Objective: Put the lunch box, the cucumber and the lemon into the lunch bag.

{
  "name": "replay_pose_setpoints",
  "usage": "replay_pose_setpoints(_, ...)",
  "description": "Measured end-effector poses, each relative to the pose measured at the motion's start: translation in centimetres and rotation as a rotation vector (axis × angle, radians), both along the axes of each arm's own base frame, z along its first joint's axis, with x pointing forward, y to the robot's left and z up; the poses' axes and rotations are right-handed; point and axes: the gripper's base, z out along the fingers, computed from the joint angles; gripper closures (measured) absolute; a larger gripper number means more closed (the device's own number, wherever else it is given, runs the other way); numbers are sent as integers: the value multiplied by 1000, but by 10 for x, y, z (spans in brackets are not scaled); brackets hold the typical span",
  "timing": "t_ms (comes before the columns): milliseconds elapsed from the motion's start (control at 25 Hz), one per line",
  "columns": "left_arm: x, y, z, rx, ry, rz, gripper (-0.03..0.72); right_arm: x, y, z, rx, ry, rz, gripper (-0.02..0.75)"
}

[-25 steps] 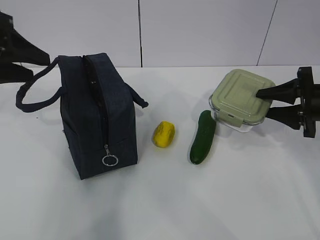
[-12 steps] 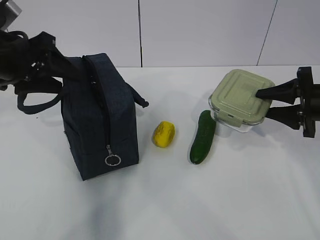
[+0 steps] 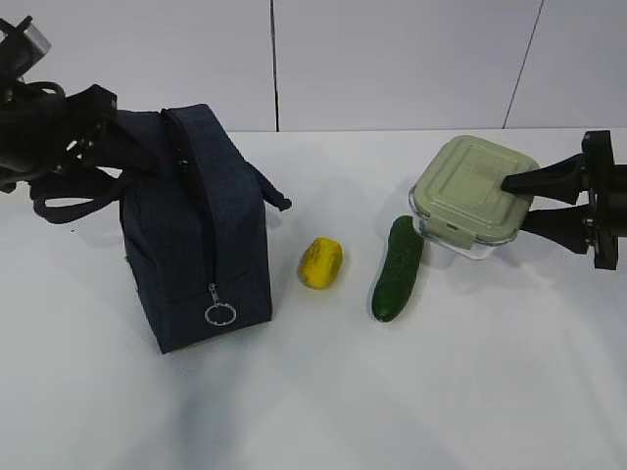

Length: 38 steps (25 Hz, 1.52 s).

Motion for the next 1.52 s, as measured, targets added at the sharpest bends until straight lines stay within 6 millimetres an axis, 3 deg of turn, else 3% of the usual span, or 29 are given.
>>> replay_pose_setpoints(200,3,-2,-5,-31,24,21,252,0,0,0,0,0,0,365)
replay_pose_setpoints(320,3,-2,-5,-35,25,23,296,0,0,0,0,0,0,365)
replay_pose_setpoints(480,3,-2,-5,-39,25,24,405,0,0,0,2,3,-1,365)
replay_pose_setpoints(760,4,-2,-5,-41,28,27,669,0,1,0,6,8,-2,365)
replay_pose_setpoints(1200,-3,-5,-6,-53,82,-42,687,9,33,9,5,-29,88,365)
replay_pose_setpoints(1520,-4,-2,19,31,41,-90,688,25,47,40,13,-95,123,365)
